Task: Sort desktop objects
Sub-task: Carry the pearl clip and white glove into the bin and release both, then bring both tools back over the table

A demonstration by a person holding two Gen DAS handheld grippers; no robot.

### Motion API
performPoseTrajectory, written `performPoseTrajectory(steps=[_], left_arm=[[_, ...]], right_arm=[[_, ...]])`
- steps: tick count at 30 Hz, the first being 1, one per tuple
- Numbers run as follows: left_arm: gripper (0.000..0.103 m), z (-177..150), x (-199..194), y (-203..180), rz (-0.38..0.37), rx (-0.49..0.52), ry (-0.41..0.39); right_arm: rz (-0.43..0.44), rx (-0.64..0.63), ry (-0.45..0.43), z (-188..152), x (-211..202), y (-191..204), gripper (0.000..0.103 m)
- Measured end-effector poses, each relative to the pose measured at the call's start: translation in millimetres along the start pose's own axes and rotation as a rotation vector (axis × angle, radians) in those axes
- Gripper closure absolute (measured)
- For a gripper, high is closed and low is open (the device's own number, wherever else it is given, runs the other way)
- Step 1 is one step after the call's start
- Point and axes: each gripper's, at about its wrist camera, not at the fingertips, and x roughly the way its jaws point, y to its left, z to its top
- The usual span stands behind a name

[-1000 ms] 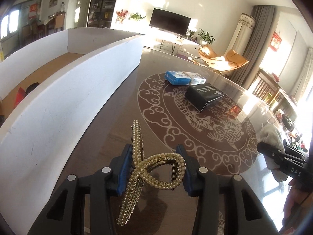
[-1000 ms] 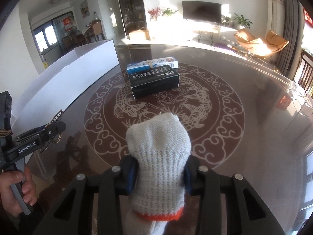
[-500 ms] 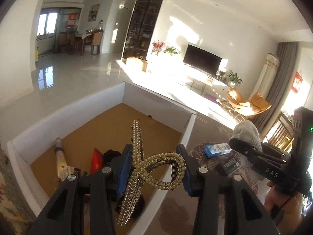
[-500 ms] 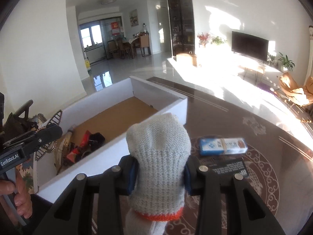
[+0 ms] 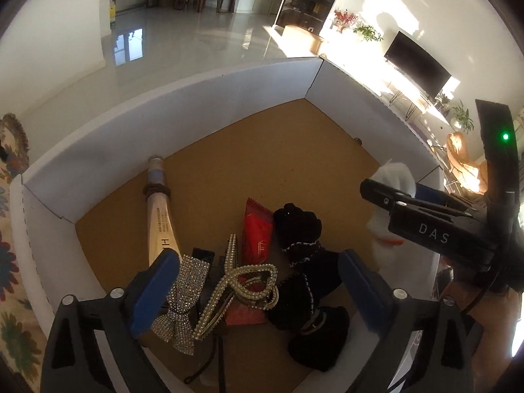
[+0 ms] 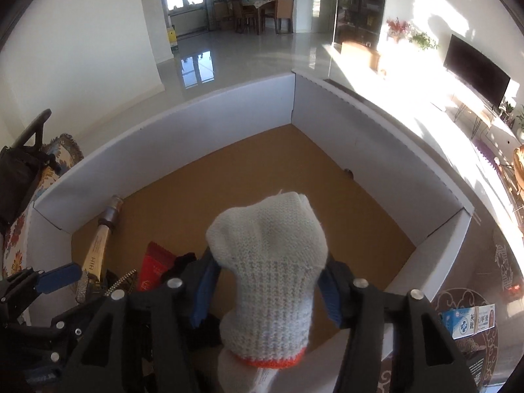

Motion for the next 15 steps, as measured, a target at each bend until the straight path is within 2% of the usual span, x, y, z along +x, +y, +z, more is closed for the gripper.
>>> performPoseTrajectory(steps=[2,6,11,15], left_arm=[[0.001,0.8,0.3,2.5,0.001,-0.017,-0.003],[0.001,1.7,1.9,6.9,0.003,-0.064,0.014],[0.001,-0.9,-7.1,15.4,-0.038,-0.113,-0.029],[0.001,-3.3,-14.5,15.9,-0.032,-0.120,-0.075]], right_arm=[[-0.012,0.020,0.030,-1.2,9.4,-3.5,0.022],[-0.022,0.031,-0.002,-6.3,0.4,-6.4,0.016],[-0.039,0.044,-0.087,-18.2,-28.7,-12.4,0.013],[-0.051,0.089,-0.172,-36.2,-57.0,-23.7,0.008]])
